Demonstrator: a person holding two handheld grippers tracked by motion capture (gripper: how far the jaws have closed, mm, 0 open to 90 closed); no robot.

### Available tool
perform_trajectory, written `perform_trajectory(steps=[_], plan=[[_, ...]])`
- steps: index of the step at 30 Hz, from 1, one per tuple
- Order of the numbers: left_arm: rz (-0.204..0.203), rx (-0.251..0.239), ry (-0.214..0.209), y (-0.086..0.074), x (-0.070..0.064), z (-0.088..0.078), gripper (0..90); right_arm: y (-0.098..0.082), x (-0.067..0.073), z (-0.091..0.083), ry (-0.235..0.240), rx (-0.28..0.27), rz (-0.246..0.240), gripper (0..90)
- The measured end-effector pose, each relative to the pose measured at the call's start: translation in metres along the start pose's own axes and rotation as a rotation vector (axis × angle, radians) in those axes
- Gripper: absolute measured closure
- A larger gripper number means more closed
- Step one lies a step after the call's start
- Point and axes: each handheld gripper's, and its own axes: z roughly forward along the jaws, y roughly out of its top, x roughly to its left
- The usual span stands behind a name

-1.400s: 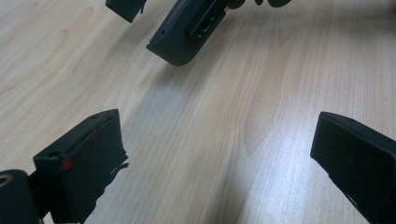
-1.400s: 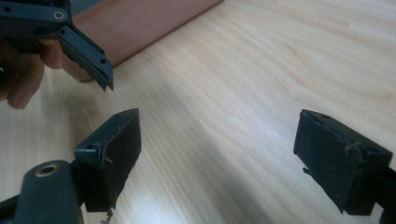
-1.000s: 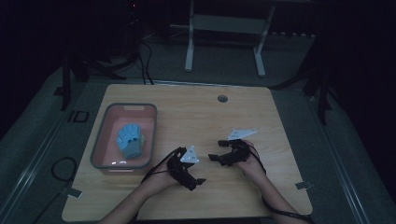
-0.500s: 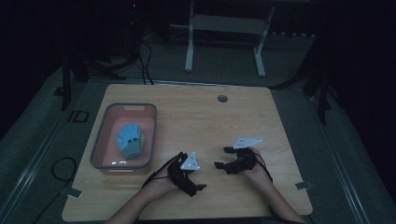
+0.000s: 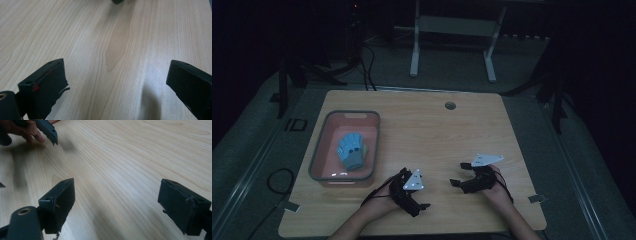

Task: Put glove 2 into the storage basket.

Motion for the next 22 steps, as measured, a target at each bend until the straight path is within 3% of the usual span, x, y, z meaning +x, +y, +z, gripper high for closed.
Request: perform_trajectory(steps=[7,12,22], plan=[[-0.024,-0.012,0.009,-0.008,0.000,-0.003,2.9,-0.007,-0.005,-0.009,-0.031,-0.034,0.006,14.3],[-0.039,-0.028,0.010,-0.010,-0.001,-0.005,2.9,-0.008,-0.004,-0.007,-0.052,-0.018,-0.011,14.3],[-0.021,-0.018,0.010,-0.012,-0.002,-0.005,3.0,-0.008,-0.005,-0.007,-0.061,-0.027,-0.011,14.3]])
